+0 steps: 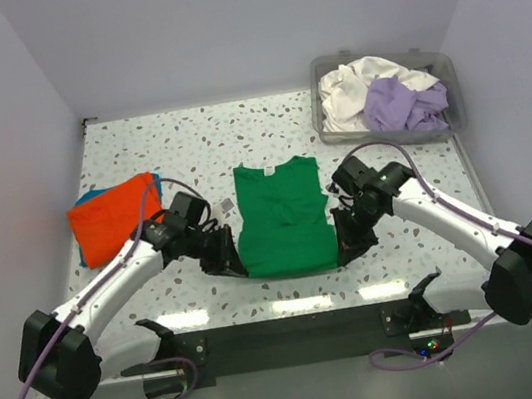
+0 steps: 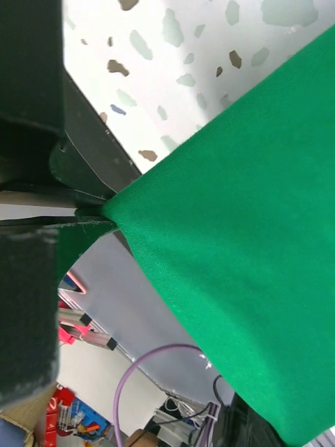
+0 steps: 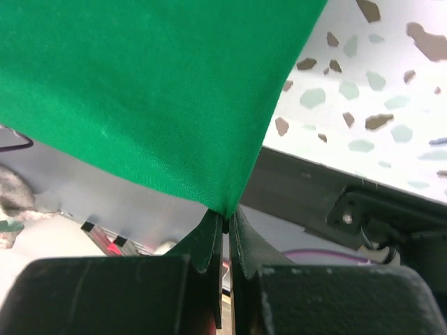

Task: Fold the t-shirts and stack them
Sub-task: Fold the tshirt

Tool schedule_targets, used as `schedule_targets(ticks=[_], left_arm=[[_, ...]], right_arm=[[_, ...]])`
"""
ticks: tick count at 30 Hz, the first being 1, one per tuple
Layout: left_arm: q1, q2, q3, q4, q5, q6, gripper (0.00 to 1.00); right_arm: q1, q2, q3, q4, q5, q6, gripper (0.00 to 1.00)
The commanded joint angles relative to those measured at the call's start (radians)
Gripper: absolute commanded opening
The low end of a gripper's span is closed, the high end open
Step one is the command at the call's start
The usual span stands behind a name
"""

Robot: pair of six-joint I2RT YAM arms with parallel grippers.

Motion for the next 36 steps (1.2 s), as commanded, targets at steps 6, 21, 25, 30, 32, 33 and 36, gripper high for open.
schedule_targets(ticks=[6,21,25,30,32,33,36], left_arm=[[0.001,0.031,0.236,-0.166,-0.099,0.021,0.0],[0.123,0.378,0.48,-0.061,-0.11,0.223,0.0],[0.169,0.452,0.546,-0.035,-0.099,0.243,0.0],[0.186,0.566,0.622,0.007,-0.058,0.245,0.0],[0.188,0.605,0.646,0.022,-0.042,0.243,0.0],[0.189,0.639,0.675,0.024,-0.041,0.245,0.0],[0.199,0.689,0.719,0.034,-0.059,0.239,0.0]], right_arm=[[0.0,0.018,0.247,-0.206,0.177,0.028,0.0],[-0.077,0.352,0.539,-0.079,0.349,-0.039,0.0],[-0.106,0.427,0.632,-0.056,0.389,-0.073,0.0],[-0.138,0.541,0.737,-0.035,0.403,-0.105,0.0],[-0.146,0.573,0.767,-0.028,0.407,-0.117,0.0],[-0.149,0.587,0.783,-0.027,0.41,-0.124,0.0],[-0.16,0.644,0.85,-0.021,0.425,-0.142,0.0]])
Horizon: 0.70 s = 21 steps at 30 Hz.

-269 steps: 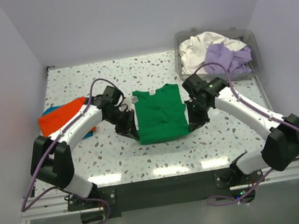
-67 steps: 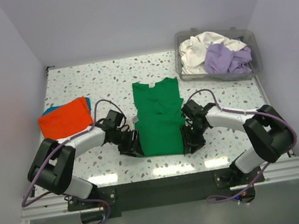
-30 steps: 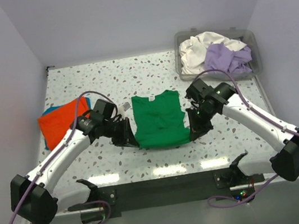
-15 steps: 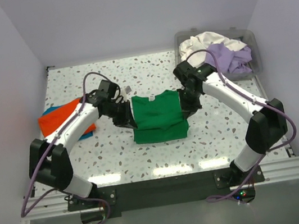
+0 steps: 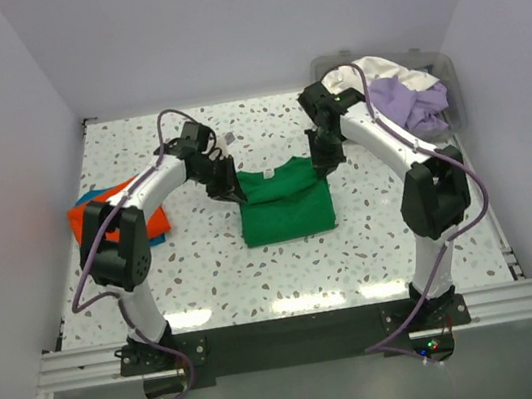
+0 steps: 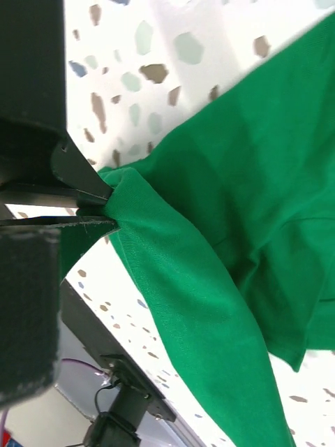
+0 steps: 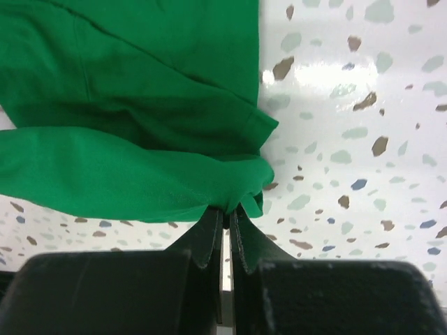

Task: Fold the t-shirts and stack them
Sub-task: Fold the tshirt

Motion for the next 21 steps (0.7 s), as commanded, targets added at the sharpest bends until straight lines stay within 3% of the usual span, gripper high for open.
schedule_targets(ticks=[1,12,21], left_arm=[[0.018,0.044,0.077,0.047,0.011,0.022,0.0],[0.064,0.162,0.162,0.076,0.026,0.008,0.0],[0.076,0.138,0.174,0.113,0.069,-0.021,0.0]], right_arm=[[-0.011,0.05,0.092,0.028,0.049,-0.046,0.0],[-0.028,0.172,0.193,0.056,0.078,-0.062,0.0],[-0.039,0.167,0.259,0.044,0.086,-0.059,0.0]])
